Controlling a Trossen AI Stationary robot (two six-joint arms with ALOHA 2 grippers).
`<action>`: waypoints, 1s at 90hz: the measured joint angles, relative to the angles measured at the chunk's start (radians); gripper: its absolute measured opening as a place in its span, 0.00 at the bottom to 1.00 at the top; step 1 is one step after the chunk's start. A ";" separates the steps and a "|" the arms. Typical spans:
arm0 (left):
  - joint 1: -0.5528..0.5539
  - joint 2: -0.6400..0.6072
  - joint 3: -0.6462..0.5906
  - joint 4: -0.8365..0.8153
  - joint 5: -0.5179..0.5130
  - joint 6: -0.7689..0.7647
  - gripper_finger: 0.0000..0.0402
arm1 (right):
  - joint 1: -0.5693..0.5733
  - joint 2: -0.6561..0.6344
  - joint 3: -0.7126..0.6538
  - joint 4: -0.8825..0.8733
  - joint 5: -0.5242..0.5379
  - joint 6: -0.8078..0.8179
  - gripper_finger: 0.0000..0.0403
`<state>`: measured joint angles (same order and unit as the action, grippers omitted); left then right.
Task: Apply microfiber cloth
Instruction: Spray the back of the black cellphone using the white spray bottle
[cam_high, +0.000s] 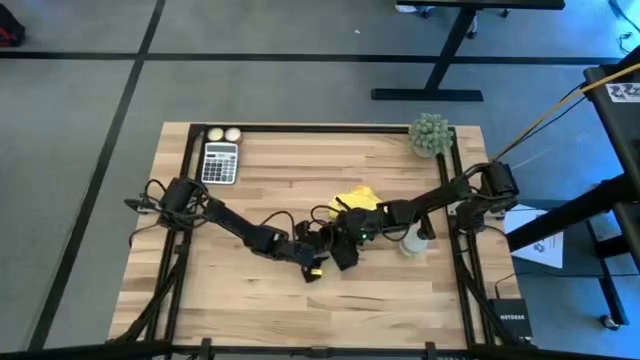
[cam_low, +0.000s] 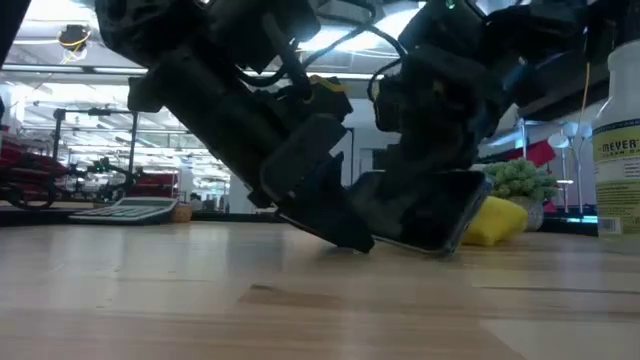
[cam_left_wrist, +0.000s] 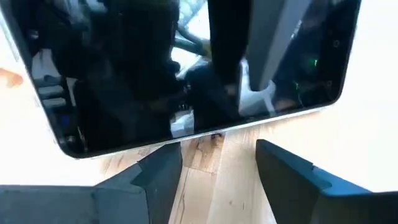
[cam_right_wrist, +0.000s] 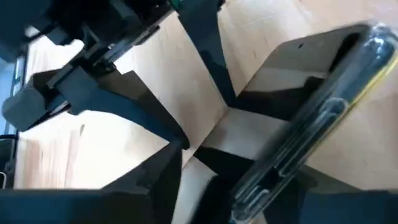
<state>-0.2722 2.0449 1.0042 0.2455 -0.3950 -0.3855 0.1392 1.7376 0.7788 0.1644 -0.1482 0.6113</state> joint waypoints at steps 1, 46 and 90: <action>0.000 0.000 0.000 0.000 0.000 0.000 0.48 | 0.000 0.000 0.000 -0.001 0.000 -0.001 0.33; -0.022 -0.176 -0.006 -0.228 0.016 -0.041 0.48 | 0.001 -0.005 0.004 0.036 0.012 -0.073 0.06; -0.036 -0.468 -0.001 -0.636 0.045 -0.361 0.48 | -0.001 0.003 0.159 -0.113 0.120 -0.364 0.03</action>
<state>-0.3079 1.5773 1.0031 -0.3905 -0.3503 -0.7466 0.1383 1.7409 0.9375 0.0514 -0.0280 0.2478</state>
